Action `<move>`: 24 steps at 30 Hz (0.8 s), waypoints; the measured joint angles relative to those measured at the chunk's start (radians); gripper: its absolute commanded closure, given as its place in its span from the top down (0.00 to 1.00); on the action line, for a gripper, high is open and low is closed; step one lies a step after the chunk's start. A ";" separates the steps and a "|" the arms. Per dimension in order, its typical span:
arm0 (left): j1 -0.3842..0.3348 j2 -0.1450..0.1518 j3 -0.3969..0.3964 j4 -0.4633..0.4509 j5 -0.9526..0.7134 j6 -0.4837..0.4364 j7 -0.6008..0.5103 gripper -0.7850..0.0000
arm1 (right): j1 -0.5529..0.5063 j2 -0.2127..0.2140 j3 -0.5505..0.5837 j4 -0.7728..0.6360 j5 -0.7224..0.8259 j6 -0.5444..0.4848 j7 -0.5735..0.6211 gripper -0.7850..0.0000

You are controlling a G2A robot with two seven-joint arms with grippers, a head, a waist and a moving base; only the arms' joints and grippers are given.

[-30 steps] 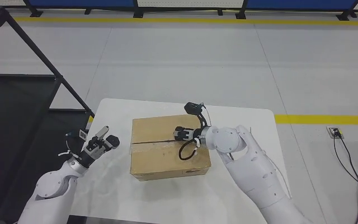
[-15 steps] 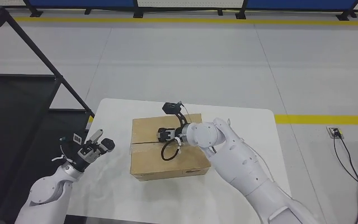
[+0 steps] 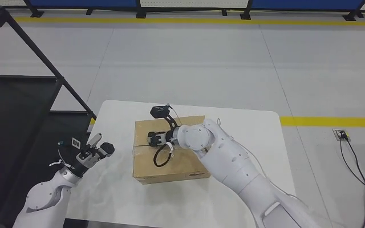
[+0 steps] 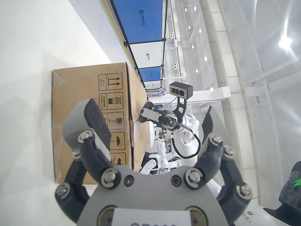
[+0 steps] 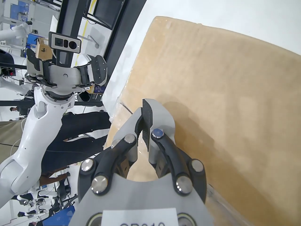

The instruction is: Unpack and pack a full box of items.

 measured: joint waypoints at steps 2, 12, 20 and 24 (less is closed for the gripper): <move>0.001 0.001 -0.001 0.000 0.002 -0.001 -0.001 1.00 | -0.004 0.003 0.009 -0.006 -0.007 -0.032 -0.025 0.00; -0.007 0.003 -0.003 0.002 -0.002 0.009 -0.010 1.00 | -0.222 0.120 0.205 -0.357 -0.195 -0.044 -0.132 0.00; -0.026 -0.001 0.019 0.007 0.009 0.017 0.000 1.00 | -0.561 0.214 0.440 -0.869 -0.399 0.071 -0.086 0.00; -0.041 0.001 0.016 0.017 0.012 0.017 0.002 1.00 | -0.724 0.238 0.528 -1.059 -0.504 0.125 -0.123 0.27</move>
